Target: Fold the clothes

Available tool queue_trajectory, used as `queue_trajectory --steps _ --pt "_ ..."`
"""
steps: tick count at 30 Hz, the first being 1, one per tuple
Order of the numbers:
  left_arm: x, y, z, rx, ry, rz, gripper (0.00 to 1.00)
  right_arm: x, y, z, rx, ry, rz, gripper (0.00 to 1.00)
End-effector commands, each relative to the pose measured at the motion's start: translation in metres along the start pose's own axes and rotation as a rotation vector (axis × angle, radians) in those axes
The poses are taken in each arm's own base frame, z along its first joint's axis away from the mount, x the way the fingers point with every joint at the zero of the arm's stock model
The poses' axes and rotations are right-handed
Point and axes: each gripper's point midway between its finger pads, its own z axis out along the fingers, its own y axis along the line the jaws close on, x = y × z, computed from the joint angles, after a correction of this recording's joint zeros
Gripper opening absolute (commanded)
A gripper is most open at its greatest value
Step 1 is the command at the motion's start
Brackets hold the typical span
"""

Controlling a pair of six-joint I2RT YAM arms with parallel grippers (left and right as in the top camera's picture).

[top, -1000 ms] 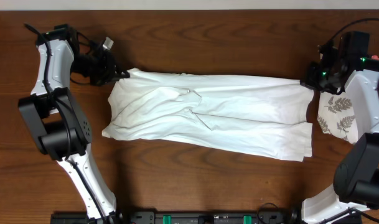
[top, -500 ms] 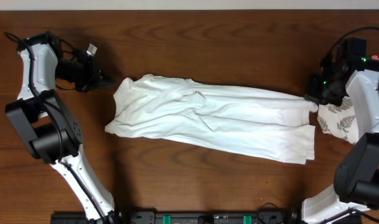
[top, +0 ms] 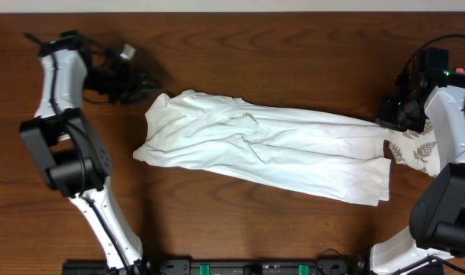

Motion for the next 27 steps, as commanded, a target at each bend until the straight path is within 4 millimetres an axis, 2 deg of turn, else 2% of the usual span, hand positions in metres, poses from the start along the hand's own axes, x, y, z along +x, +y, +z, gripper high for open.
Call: queue_trajectory --steps 1,6,8,13,20,27 --pt "0.006 -0.038 0.019 0.036 0.036 0.149 0.75 -0.001 -0.004 -0.004 0.013 -0.012 -0.009 0.01" --pt "0.001 -0.041 0.041 -0.061 0.045 0.205 0.77 0.0 -0.004 -0.004 0.013 -0.01 -0.01 0.01" --pt "0.0 -0.039 0.045 -0.096 0.047 0.226 0.77 0.0 -0.004 -0.004 0.013 -0.01 -0.009 0.01" --pt "0.0 -0.019 0.053 -0.292 0.078 0.285 0.77 -0.001 -0.004 -0.004 0.013 -0.012 -0.009 0.01" --pt "0.006 -0.017 0.067 -0.429 0.133 0.382 0.77 -0.002 -0.004 -0.004 0.013 -0.016 -0.009 0.01" --pt "0.006 -0.004 0.066 -0.581 0.157 0.416 0.62 -0.002 -0.004 -0.004 0.013 -0.017 -0.009 0.01"
